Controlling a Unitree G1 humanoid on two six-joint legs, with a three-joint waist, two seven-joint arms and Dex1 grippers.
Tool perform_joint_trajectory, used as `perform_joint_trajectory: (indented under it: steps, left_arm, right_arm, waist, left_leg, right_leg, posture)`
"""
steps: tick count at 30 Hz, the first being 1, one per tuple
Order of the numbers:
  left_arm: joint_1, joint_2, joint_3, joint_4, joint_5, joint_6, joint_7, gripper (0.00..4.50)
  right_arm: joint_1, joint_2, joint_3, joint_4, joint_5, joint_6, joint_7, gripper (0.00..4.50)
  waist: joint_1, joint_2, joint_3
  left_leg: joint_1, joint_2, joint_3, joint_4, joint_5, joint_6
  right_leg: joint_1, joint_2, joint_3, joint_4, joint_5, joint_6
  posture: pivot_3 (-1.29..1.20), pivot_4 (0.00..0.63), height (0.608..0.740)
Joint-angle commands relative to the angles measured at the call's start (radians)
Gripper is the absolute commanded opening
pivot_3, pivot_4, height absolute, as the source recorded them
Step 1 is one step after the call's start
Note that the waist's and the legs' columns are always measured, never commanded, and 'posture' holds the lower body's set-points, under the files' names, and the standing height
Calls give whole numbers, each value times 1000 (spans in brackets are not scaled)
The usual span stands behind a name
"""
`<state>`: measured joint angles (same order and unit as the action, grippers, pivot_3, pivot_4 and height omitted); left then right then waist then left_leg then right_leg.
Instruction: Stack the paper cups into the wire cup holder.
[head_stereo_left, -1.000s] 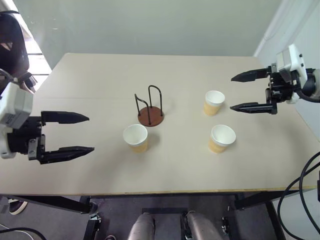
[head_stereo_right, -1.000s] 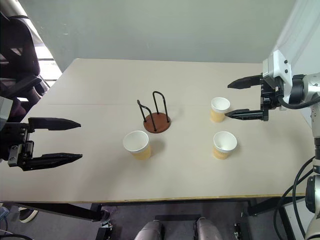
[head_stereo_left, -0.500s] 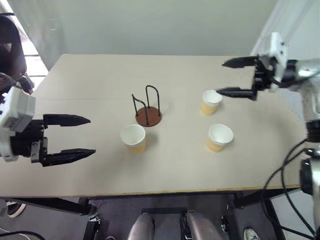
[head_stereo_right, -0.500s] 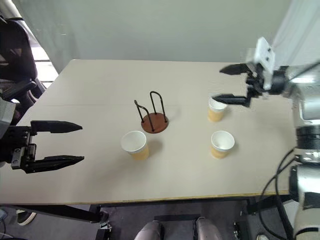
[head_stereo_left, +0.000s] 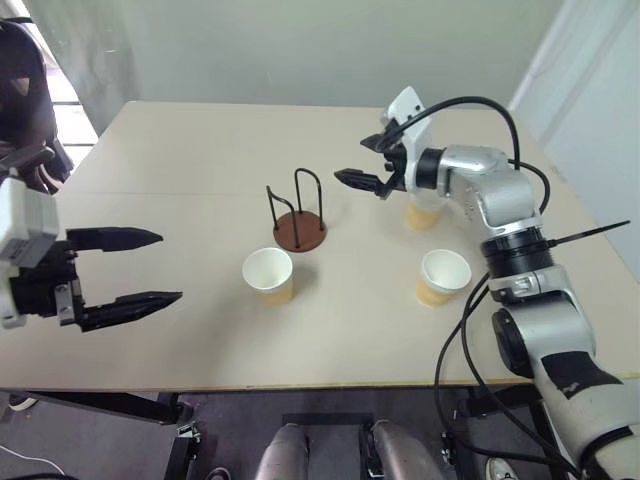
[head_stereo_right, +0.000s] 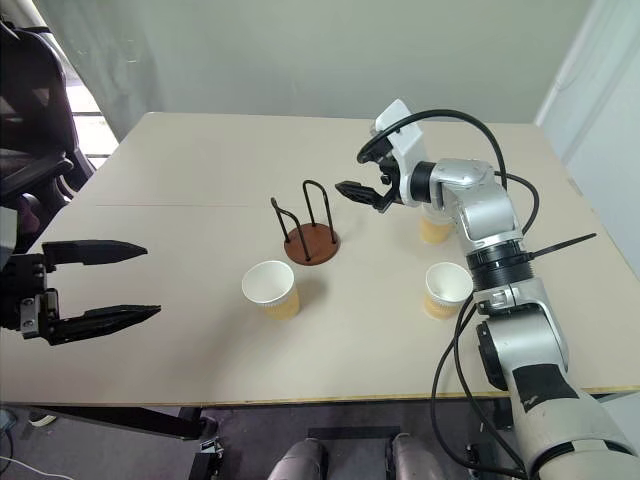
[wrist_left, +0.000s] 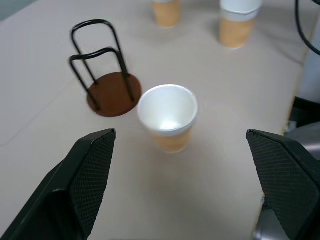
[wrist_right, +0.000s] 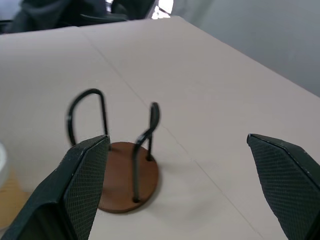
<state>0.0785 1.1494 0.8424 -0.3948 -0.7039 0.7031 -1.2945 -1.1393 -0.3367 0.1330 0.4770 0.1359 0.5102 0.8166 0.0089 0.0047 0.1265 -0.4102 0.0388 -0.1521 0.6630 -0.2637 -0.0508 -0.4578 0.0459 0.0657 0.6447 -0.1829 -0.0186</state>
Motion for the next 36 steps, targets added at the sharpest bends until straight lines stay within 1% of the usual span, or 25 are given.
perform_joint_trajectory:
  steps: [1, 3, 8, 16, 19, 28, 36]
  left_arm:
    - [26, -18, 83, -52, 18, 13, 40, 4500]
    - [43, -34, 106, -69, 18, 21, 60, 4500]
    - [91, -61, 169, -115, 18, 42, 80, 4500]
    - [155, -93, 248, -176, -1, 80, 105, 4500]
    - [174, -98, 275, -194, -10, 94, 111, 4500]
    - [204, -103, 314, -220, -27, 116, 123, 4500]
    - [215, -101, 327, -226, -37, 118, 132, 4500]
  right_arm:
    - [-18, 19, 4, 21, -21, -41, -25, 4473]
    - [-19, 40, -1, 47, -25, -43, -38, 4473]
    - [-28, 93, -17, 92, -16, -33, -68, 4473]
    - [-37, 156, -14, 117, -16, -43, -81, 4473]
    - [-52, 182, -31, 168, -19, -72, -111, 4473]
    - [-118, 239, -46, 358, -32, -191, -181, 4473]
    - [-155, 287, -63, 463, -34, -244, -206, 4473]
  waist:
    - [-3, 0, 0]
    - [-4, 0, 0]
    - [-6, 0, 0]
    - [-8, 0, 0]
    - [-8, 0, 0]
    - [-8, 0, 0]
    - [-8, 0, 0]
  left_leg:
    - [0, 0, 0, 0, 0, -1]
    - [0, 1, 0, 0, -1, -1]
    - [0, 6, 1, -1, -1, -1]
    - [1, 8, 0, 0, -1, -2]
    - [1, 8, 0, 0, -1, -2]
    - [1, 9, 0, 0, -2, -3]
    - [1, 9, 0, 0, -3, -5]
  right_leg:
    - [0, 0, 0, -1, 1, 2]
    - [0, 1, 0, -1, 3, 5]
    - [-1, 4, 0, 0, 3, 4]
    - [-1, 5, -2, 1, 0, -3]
    - [-1, 5, -2, 1, 0, -3]
    - [-1, 5, -2, 1, 0, -4]
    - [-1, 5, -2, 1, 0, -4]
  posture:
    - [0, 150, 740]
    - [0, 150, 740]
    - [0, 150, 740]
    - [0, 150, 740]
    - [0, 150, 740]
    - [0, 150, 740]
    - [0, 150, 740]
